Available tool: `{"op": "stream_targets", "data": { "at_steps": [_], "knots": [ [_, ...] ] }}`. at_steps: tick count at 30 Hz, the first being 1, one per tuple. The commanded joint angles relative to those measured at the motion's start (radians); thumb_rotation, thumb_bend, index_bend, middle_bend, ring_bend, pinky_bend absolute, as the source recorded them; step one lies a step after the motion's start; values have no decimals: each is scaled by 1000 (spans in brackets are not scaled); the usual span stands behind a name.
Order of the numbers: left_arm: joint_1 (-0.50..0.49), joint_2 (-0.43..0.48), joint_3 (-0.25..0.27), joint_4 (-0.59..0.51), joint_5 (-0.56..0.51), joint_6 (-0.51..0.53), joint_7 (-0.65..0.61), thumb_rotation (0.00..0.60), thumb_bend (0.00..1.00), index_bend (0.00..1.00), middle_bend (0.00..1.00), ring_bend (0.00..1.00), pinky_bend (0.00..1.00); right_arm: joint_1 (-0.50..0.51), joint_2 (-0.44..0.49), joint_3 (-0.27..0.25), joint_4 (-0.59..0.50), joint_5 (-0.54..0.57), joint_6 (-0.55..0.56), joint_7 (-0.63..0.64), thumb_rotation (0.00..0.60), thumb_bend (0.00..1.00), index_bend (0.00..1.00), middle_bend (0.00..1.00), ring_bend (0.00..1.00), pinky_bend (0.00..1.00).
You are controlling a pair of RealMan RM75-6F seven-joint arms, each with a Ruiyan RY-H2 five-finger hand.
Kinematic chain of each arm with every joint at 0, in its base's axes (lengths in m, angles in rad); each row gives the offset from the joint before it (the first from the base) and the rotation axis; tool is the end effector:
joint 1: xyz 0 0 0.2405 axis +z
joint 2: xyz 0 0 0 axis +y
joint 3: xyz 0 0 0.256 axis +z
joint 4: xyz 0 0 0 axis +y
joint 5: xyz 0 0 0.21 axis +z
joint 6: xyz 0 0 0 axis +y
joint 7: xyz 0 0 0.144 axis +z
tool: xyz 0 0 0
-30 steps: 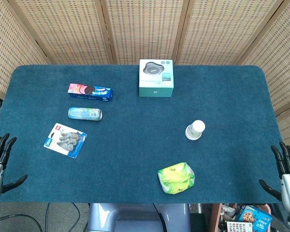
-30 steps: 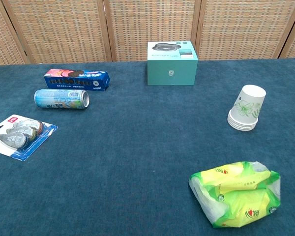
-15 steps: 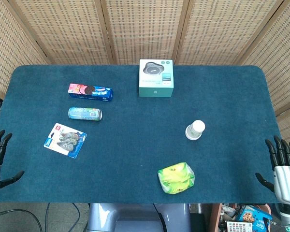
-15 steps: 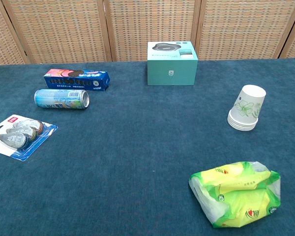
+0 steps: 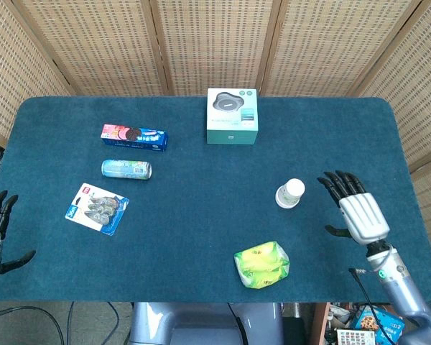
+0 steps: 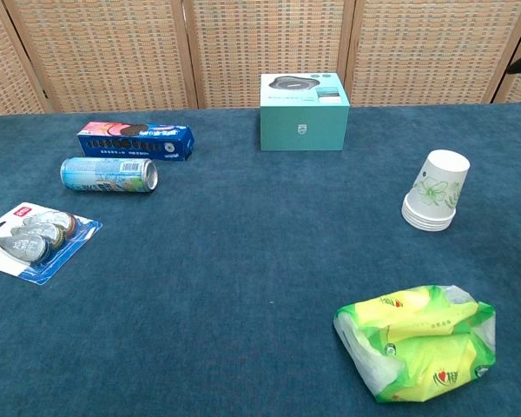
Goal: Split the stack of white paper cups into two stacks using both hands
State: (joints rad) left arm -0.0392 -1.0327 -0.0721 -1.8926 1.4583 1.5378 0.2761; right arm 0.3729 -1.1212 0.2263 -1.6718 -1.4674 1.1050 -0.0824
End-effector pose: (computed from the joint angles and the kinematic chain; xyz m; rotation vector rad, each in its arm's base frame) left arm -0.2697 0.1684 0.1747 -1.3326 -0.8418 -0.8298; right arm -0.2314 -0.2906 0.1303 1.6817 -0.8474 0.9753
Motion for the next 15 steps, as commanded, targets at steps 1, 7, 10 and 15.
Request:
{"op": "stream_targets", "data": {
  "at_steps": [1, 7, 10, 15],
  "knots": [
    [-7, -6, -10, 0, -20, -8, 6, 600, 66, 0, 0, 0, 0, 117, -54, 39, 56, 119, -140, -22, 600, 9, 157, 210, 116, 183],
    [-21, -15, -24, 12, -64, -29, 19, 600, 67, 0, 0, 0, 0, 181, -151, 38, 164, 202, -207, -59, 600, 212, 176, 226, 129, 188],
    [-28, -17, -28, 18, -80, -41, 18, 600, 67, 0, 0, 0, 0, 207, -191, 39, 208, 234, -229, -71, 600, 244, 187, 232, 135, 191],
    [-32, -16, -33, 18, -93, -44, 14, 600, 66, 0, 0, 0, 0, 246, -251, 35, 275, 283, -262, -100, 600, 255, 227, 278, 176, 239]
  ]
}}
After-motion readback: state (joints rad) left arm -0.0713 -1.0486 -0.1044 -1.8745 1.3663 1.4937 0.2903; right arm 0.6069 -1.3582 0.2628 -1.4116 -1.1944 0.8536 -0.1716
